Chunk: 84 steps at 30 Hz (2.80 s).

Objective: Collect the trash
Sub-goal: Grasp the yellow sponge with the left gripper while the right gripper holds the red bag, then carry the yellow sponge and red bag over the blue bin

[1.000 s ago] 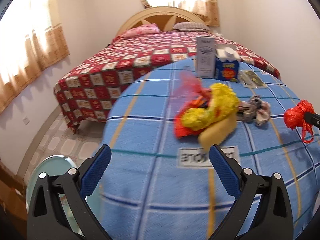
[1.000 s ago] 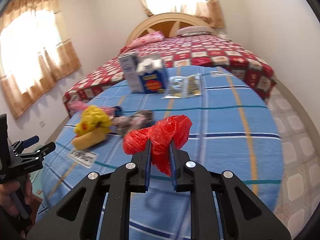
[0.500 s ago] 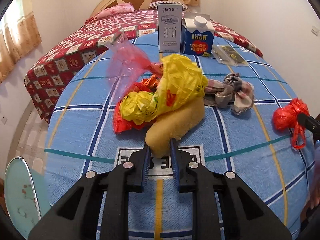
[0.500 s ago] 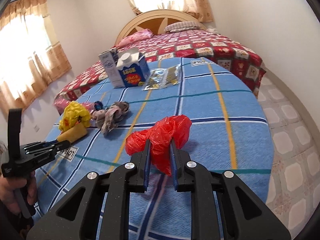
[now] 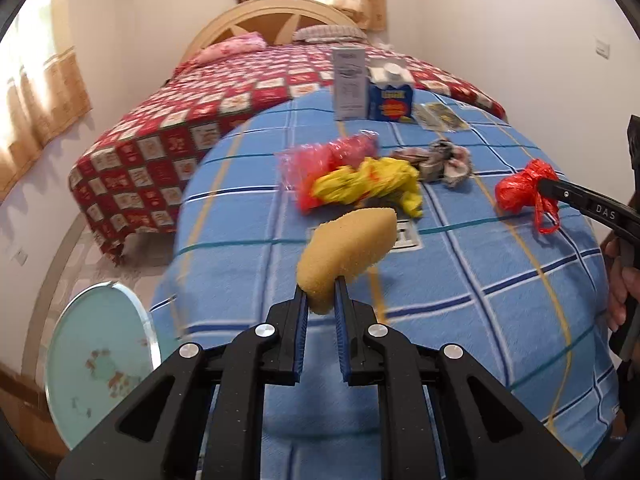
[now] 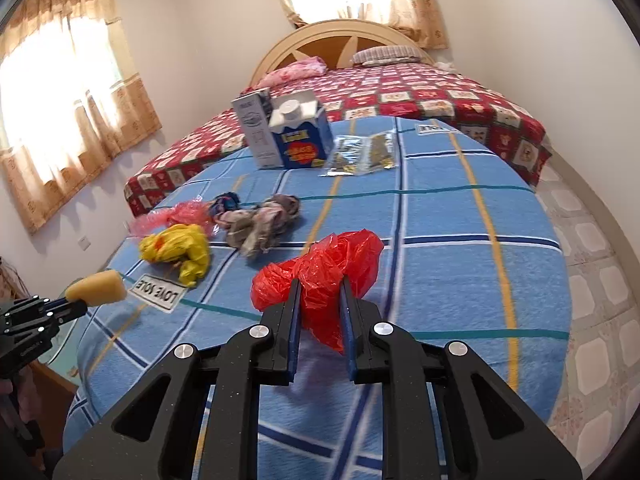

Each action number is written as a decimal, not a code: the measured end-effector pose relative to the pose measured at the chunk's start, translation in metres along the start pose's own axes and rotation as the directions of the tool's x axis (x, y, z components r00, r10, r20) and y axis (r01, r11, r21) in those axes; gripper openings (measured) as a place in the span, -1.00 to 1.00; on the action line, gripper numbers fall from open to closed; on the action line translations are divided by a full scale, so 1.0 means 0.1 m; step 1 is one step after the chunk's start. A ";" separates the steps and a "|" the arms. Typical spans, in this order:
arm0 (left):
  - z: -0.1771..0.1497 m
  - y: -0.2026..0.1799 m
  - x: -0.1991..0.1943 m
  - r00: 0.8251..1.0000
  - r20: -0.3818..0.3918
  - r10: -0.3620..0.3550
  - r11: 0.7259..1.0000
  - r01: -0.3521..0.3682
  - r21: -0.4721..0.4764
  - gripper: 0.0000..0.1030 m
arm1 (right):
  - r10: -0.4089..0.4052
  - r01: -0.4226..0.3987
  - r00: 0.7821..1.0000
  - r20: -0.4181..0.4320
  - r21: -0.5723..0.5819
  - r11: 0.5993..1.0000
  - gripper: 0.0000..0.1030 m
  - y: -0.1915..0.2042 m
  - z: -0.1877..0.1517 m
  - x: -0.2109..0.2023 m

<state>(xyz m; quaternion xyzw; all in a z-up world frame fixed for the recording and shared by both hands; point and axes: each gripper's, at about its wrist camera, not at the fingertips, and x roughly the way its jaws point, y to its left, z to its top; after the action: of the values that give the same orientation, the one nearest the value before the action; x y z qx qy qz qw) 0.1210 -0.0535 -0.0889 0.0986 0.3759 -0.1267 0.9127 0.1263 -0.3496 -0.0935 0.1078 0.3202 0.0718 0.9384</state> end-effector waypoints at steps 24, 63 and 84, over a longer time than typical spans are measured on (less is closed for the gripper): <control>-0.57 1.14 -0.40 0.961 -0.032 0.273 0.948 -0.275 -0.162 -0.75 | 0.194 -0.197 0.980 -0.035 -0.151 0.969 -0.64 1.17 -0.01 0.23; -0.97 2.09 -0.67 0.877 -0.122 0.465 0.833 -0.479 -0.276 -0.74 | 0.350 -0.385 0.923 -0.162 -0.447 0.808 -0.64 3.10 0.04 0.87; -1.10 2.29 -0.73 0.852 -0.158 0.498 0.798 -0.522 -0.302 -0.74 | 0.370 -0.425 0.904 -0.212 -0.521 0.740 -0.64 3.59 -0.13 0.95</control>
<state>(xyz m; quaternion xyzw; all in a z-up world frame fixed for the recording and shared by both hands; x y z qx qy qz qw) 0.0682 0.2051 -0.0948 0.0445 0.3833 0.1929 0.9022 0.1696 0.0186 -0.0698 -0.1070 0.2988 0.3654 0.8751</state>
